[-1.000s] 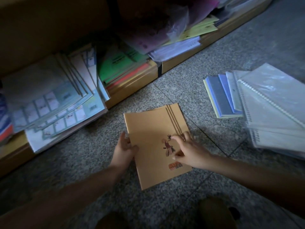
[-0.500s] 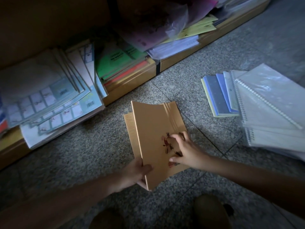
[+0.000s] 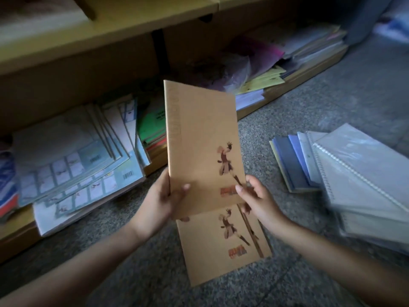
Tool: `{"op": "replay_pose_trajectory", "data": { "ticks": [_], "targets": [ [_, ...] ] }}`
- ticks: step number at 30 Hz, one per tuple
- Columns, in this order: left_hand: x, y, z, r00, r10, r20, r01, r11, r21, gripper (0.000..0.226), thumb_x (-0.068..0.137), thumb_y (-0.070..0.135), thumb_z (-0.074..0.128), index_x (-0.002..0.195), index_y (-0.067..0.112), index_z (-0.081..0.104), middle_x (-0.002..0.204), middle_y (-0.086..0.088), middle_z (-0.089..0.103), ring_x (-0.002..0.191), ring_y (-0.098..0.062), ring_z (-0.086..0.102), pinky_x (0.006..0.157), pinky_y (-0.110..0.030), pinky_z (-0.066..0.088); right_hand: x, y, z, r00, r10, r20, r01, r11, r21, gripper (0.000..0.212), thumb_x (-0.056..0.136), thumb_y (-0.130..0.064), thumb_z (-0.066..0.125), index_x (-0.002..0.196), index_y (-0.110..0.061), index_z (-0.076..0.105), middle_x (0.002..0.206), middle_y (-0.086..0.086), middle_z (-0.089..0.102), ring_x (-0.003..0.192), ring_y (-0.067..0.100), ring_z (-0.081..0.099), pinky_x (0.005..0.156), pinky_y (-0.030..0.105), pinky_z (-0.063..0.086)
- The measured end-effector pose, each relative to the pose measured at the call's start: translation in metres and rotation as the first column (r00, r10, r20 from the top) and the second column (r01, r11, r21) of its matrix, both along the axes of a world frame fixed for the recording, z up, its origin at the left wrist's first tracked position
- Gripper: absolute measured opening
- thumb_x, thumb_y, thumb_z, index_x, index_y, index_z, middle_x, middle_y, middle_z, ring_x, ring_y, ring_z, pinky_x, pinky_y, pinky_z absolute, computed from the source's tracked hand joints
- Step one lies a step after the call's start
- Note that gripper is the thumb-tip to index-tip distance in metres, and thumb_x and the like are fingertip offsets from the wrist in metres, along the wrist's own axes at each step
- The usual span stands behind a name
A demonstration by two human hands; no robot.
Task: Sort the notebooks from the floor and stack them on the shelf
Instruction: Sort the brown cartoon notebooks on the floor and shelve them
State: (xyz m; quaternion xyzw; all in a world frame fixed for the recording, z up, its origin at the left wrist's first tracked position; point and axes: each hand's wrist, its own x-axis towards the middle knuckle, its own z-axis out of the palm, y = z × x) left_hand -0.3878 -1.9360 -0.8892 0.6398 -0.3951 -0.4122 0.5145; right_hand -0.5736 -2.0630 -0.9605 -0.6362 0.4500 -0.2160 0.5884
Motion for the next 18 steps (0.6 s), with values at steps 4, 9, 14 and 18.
{"op": "replay_pose_trajectory", "data": {
  "ticks": [4, 9, 14, 18],
  "targets": [
    [0.018, -0.014, 0.034, 0.980, 0.124, 0.156, -0.087, 0.970, -0.229, 0.023, 0.090, 0.025, 0.051, 0.110, 0.035, 0.044, 0.089, 0.016, 0.059, 0.069, -0.013, 0.064, 0.047, -0.028, 0.053, 0.019, -0.014, 0.057, 0.982, 0.057, 0.180, -0.021, 0.981, -0.195, 0.019, 0.099, -0.019, 0.041, 0.112, -0.032, 0.043, 0.064, -0.001, 0.048, 0.046, 0.010, 0.047, 0.050, 0.020, 0.040],
    [0.033, -0.018, 0.076, 0.890, 0.346, 0.297, -0.176, 0.862, -0.476, 0.022, 0.093, 0.038, 0.048, 0.114, 0.032, 0.045, 0.090, 0.023, 0.057, 0.074, -0.005, 0.056, 0.058, -0.027, 0.053, 0.038, -0.010, 0.107, 0.907, 0.192, 0.375, -0.089, 0.958, -0.273, 0.039, 0.088, -0.053, 0.046, 0.127, -0.055, 0.038, 0.070, 0.021, 0.057, 0.050, 0.030, 0.046, 0.051, 0.034, 0.040],
    [0.055, -0.013, 0.133, 0.827, 0.490, 0.277, -0.230, 0.743, -0.629, 0.022, 0.090, 0.035, 0.050, 0.112, 0.039, 0.049, 0.098, 0.018, 0.063, 0.082, -0.002, 0.059, 0.063, -0.015, 0.050, 0.076, -0.014, 0.163, 0.774, 0.275, 0.570, -0.148, 0.954, -0.259, 0.048, 0.095, -0.020, 0.047, 0.139, -0.032, 0.034, 0.069, 0.006, 0.063, 0.052, 0.024, 0.048, 0.040, 0.023, 0.035],
    [0.075, -0.013, 0.173, 0.813, 0.567, 0.133, -0.353, 0.662, -0.661, 0.017, 0.095, 0.019, 0.050, 0.105, 0.032, 0.053, 0.089, 0.011, 0.066, 0.070, 0.000, 0.062, 0.052, -0.018, 0.053, 0.120, -0.014, 0.205, 0.681, 0.282, 0.676, -0.133, 0.955, -0.264, 0.030, 0.089, -0.012, 0.047, 0.118, -0.018, 0.052, 0.084, 0.000, 0.065, 0.047, 0.009, 0.046, 0.036, 0.017, 0.029]
  ]
}}
